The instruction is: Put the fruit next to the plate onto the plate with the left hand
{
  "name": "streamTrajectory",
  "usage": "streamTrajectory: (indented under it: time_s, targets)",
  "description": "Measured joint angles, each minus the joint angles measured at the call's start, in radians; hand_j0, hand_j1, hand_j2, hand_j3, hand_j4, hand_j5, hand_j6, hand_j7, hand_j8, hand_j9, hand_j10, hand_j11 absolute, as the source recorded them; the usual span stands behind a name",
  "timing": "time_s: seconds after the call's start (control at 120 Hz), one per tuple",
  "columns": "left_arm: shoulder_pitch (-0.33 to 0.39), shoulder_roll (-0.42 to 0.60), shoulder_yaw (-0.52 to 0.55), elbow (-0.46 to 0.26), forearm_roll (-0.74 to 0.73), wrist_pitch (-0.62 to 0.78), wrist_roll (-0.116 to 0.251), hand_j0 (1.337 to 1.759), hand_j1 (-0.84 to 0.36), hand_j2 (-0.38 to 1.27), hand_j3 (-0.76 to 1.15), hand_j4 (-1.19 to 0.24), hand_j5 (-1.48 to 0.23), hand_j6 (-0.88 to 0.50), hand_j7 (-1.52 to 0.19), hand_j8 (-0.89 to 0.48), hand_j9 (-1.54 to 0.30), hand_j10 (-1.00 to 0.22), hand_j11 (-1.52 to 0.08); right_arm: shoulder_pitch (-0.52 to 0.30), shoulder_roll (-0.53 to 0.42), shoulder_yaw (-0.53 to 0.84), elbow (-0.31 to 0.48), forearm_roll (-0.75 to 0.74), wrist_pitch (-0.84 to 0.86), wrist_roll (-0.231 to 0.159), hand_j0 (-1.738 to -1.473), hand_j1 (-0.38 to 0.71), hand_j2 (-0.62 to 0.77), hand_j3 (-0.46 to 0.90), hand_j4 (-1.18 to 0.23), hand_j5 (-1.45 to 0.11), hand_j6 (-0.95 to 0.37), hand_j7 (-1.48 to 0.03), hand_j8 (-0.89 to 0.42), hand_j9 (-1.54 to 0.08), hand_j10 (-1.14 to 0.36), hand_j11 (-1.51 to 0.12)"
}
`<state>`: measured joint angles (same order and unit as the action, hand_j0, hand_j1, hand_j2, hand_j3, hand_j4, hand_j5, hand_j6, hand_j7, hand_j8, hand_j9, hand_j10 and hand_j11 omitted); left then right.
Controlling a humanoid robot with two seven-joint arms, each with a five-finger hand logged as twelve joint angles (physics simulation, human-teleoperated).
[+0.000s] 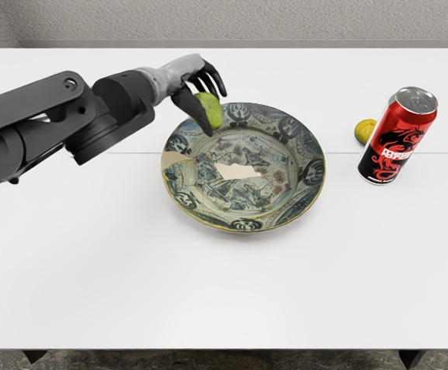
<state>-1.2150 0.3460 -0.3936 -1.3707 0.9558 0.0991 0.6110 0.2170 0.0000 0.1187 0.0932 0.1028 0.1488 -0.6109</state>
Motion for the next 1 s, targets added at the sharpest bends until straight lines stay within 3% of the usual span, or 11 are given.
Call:
streamTrajectory:
  time_s: [0.358,0.567,0.6,0.775,1.0]
  targets:
    - [-0.009,-0.109,-0.002,0.034,-0.081,-0.046,0.000,1.654,-0.31,0.65,0.00,-0.67,-0.98,-0.52,-0.95,-0.41,-0.96,-0.61,-0.94,0.000,0.000,0.000,0.000,0.000,0.000,0.000,-1.658,-0.35,0.00,0.00,0.00,0.00,0.00,0.00,0.00,0.00,0.00,0.00]
    - [-0.006,-0.116,0.006,0.076,-0.083,-0.049,0.000,1.654,-0.30,0.63,0.00,-0.68,-0.96,-0.53,-0.94,-0.42,-0.95,-0.61,-0.93,0.000,0.000,0.000,0.000,0.000,0.000,0.000,-1.658,-0.35,0.00,0.00,0.00,0.00,0.00,0.00,0.00,0.00,0.00,0.00]
    - [-0.005,-0.129,0.005,0.078,-0.080,-0.047,0.000,1.655,-0.28,0.58,0.00,-0.64,-0.90,-0.52,-0.88,-0.43,-0.89,-0.62,-0.88,0.000,0.000,0.000,0.000,0.000,0.000,0.000,-1.658,-0.35,0.00,0.00,0.00,0.00,0.00,0.00,0.00,0.00,0.00,0.00]
    - [-0.006,-0.145,-0.003,0.103,-0.177,-0.031,0.000,1.657,0.06,0.25,0.00,-0.29,-0.40,-0.24,-0.40,-0.20,-0.40,-0.28,-0.40,0.000,0.000,0.000,0.000,0.000,0.000,0.000,-1.658,-0.35,0.00,0.00,0.00,0.00,0.00,0.00,0.00,0.00,0.00,0.00]
    - [-0.005,-0.116,-0.008,0.105,-0.282,-0.063,0.000,1.658,0.24,0.09,0.00,-0.11,-0.15,-0.09,-0.15,-0.08,-0.15,-0.11,-0.15,0.000,0.000,0.000,0.001,0.000,0.000,0.000,-1.658,-0.35,0.00,0.00,0.00,0.00,0.00,0.00,0.00,0.00,0.00,0.00]
